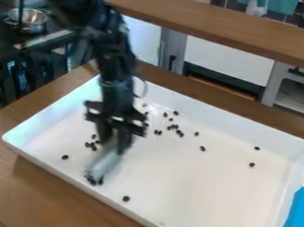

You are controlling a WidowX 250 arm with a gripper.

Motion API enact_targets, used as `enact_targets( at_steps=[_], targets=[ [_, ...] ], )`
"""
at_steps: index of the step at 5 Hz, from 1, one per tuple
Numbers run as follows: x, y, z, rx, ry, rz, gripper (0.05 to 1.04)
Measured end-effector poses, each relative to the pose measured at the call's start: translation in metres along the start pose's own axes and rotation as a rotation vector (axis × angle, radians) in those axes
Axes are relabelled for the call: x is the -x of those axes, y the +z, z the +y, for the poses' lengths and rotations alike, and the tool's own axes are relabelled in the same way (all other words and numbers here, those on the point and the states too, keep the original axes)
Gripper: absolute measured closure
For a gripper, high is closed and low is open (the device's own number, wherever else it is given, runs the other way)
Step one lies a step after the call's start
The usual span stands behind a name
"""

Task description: Sweep into pile

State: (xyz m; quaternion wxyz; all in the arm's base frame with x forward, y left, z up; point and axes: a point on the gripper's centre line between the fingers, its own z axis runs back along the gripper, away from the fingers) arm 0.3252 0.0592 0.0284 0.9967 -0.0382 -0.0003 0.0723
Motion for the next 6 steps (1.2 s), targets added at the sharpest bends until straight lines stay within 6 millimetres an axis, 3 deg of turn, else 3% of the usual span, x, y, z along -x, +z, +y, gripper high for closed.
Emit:
enact_targets(
  at_steps=[2,3,4,6],
  targets=[
    [-0.003,0.021,0.073,-0.035,0.015,-0.028,0.711],
    [-0.003,0.022,0.076,-0.016,0.015,-0.042,0.711],
    [-0.011,0.051,0.045,0.069,0.020,-0.123,0.711],
    [-0.030,0.060,-0.065,0.146,-0.028,-0.152,0.711]
  ],
)
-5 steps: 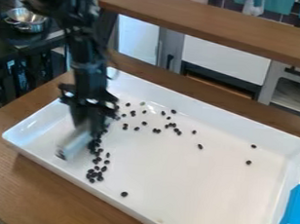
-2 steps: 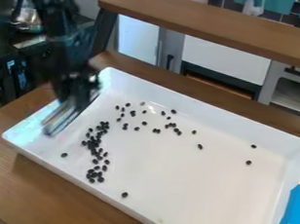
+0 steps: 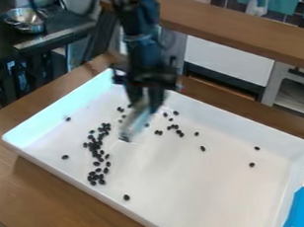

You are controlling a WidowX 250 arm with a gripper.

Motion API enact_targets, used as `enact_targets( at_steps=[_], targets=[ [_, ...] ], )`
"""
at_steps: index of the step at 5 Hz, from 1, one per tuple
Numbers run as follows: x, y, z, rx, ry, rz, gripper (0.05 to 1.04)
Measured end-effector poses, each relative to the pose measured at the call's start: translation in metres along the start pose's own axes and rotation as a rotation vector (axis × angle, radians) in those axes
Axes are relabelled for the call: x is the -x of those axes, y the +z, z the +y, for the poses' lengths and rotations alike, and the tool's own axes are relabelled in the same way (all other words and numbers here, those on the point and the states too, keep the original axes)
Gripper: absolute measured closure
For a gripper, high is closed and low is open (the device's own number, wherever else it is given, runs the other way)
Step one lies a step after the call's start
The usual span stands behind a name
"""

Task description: Sweep into pile

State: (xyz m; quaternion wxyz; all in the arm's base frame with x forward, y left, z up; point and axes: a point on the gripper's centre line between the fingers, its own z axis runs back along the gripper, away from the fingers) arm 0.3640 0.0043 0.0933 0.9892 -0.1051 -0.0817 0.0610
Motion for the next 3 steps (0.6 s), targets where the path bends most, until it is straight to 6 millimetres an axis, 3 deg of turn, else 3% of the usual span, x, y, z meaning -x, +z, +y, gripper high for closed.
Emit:
enact_targets(
  at_steps=[3],
  targets=[
    [0.001,-0.058,-0.127,-0.014,-0.037,0.047,0.711]
  ],
)
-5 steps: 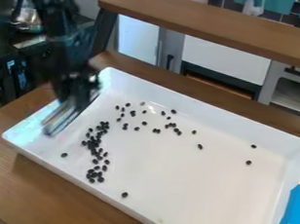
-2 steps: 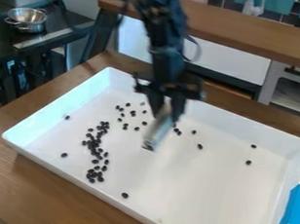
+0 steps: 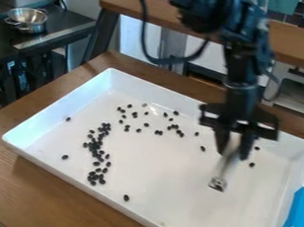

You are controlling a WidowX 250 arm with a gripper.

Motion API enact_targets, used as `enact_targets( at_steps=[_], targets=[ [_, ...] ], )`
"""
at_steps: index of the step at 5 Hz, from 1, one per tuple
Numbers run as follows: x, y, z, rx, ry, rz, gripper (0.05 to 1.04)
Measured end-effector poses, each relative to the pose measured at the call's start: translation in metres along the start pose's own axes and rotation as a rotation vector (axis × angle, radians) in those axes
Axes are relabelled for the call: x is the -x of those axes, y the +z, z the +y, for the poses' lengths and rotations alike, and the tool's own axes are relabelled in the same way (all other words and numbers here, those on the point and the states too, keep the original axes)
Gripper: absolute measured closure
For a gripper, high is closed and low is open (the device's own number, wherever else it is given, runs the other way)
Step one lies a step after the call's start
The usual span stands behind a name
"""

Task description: Sweep into pile

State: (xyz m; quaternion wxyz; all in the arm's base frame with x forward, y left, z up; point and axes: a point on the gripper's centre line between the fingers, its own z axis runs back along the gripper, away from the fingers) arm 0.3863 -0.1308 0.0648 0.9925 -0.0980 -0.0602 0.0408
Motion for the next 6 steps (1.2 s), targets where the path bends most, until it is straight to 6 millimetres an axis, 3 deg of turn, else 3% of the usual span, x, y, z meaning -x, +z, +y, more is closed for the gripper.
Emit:
enact_targets(
  at_steps=[1,2,3,4,5,6],
  targets=[
    [-0.002,-0.006,-0.028,0.003,-0.014,-0.009,0.711],
    [-0.006,-0.024,-0.034,-0.025,-0.014,-0.015,0.711],
    [-0.014,-0.043,-0.033,-0.053,0.004,-0.019,0.711],
    [-0.022,-0.049,-0.033,-0.054,0.012,-0.017,0.711],
    [-0.027,-0.049,-0.032,-0.060,0.012,-0.021,0.711],
    [-0.033,-0.046,-0.018,-0.059,0.025,-0.008,0.711]
  ],
)
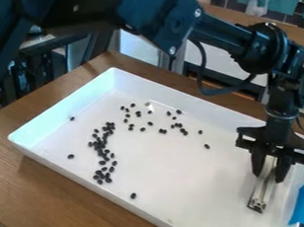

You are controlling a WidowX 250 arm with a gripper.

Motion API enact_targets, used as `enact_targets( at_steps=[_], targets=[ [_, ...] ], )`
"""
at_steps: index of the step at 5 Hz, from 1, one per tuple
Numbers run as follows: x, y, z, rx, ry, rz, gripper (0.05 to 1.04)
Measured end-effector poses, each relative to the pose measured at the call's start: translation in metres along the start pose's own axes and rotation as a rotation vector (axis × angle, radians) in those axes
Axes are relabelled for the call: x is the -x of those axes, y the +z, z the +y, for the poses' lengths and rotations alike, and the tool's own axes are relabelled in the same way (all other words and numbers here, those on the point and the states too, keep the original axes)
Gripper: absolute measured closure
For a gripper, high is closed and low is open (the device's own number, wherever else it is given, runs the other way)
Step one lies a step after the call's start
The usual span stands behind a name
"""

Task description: Sweep into pile

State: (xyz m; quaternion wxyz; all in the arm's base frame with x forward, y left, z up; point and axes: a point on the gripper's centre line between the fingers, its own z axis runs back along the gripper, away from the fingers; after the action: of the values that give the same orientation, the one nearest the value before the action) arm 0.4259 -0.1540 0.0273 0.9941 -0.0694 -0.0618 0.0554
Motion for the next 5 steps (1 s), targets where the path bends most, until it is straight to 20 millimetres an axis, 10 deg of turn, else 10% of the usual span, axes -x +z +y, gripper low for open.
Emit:
enact_targets(
  at_steps=[5],
  targets=[
    [-0.013,0.014,0.147,0.008,0.098,0.065,0.711]
  ],
)
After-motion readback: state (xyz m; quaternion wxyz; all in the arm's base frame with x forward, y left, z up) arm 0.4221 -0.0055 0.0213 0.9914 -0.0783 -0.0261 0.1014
